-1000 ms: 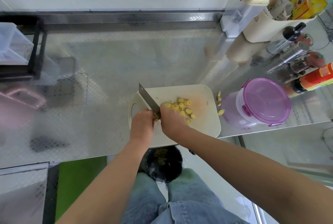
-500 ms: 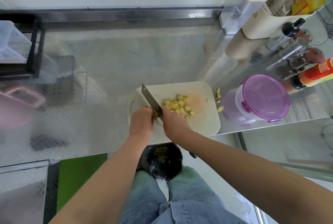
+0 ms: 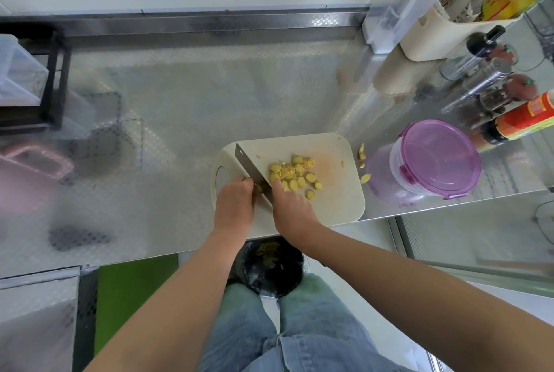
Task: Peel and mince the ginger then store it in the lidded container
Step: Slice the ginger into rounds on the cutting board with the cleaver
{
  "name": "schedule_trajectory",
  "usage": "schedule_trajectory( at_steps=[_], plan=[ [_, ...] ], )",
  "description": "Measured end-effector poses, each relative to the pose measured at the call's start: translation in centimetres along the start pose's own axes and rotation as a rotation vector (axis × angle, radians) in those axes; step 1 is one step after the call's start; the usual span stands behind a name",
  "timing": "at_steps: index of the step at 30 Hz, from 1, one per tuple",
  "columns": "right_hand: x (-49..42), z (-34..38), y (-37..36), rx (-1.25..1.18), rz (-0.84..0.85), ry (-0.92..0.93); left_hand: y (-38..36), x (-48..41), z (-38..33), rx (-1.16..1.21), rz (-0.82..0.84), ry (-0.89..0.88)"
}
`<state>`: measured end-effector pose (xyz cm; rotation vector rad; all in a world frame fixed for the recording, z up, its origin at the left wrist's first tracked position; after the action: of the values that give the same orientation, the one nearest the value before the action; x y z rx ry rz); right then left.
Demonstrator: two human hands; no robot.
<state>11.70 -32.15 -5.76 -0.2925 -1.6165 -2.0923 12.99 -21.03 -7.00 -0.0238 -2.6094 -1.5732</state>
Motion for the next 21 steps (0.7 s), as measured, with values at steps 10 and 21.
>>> schedule_trajectory(
  at_steps=[10,21],
  plan=[
    [-1.4,0.6,0.2,-0.053,-0.012,-0.004,0.4,1.1,1.3,0.127,-0.061,0.068],
    [-1.1,0.2,3.5,-0.121,-0.048,0.086,0.3,1.3,1.2,0.21,-0.091,0.164]
  ],
)
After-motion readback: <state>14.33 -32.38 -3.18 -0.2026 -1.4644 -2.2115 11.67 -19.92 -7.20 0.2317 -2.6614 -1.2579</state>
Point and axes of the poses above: each hand's wrist, its own x-axis away from the middle knuckle, its own y-axis out of the back of the hand, z = x × y, the point moved 6 cm from there along -x, towards the middle knuckle, and after that the axes turned 1 degree about -z, right-handed, at the moved point
